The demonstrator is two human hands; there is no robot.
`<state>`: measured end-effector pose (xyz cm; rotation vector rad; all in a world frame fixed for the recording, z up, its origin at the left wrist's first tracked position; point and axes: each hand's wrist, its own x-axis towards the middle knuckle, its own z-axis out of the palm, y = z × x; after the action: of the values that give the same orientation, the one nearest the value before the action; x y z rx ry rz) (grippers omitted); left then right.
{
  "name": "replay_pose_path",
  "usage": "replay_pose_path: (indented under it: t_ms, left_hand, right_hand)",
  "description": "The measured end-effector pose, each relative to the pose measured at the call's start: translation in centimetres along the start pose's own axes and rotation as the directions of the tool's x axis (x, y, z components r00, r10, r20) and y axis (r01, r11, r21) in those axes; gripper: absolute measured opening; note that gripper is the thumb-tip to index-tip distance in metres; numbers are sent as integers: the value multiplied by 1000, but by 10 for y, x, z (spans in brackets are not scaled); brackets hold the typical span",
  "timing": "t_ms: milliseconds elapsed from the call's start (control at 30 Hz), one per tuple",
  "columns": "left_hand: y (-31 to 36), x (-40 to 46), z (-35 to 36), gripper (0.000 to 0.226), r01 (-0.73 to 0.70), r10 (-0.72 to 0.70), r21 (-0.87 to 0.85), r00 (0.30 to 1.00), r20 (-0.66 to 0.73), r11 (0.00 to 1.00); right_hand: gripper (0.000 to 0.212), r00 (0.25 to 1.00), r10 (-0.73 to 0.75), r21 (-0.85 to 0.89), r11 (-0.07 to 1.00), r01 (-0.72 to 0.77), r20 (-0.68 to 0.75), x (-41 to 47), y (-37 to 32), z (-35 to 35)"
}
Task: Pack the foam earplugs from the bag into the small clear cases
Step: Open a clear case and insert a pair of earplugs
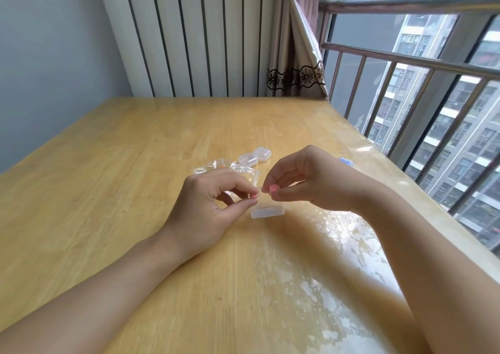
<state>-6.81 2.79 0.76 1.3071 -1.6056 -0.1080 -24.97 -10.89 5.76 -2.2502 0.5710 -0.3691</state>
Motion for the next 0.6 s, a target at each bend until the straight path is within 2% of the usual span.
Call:
replay_pose_path:
  t_ms: [133,333,500,600]
  left_hand:
    - [-1,-3,1,13,30,-35,32,986,161,999]
    - [1,-5,1,10,-8,-2,37,968,250,999]
    - [3,-6,0,12,23,-29,25,966,257,999]
    - [4,-5,0,13,26,-25,-2,978,207,1000]
  right_hand:
    - [15,1000,-6,-6,1000,6,-29,1,-1,1]
    - [16,999,6,-69,998,-9,-48,0,-4,2]
    - [17,998,27,-98,995,-33,-64,0,-6,3]
    - [15,998,34,-93,995,-38,-50,1,-6,3]
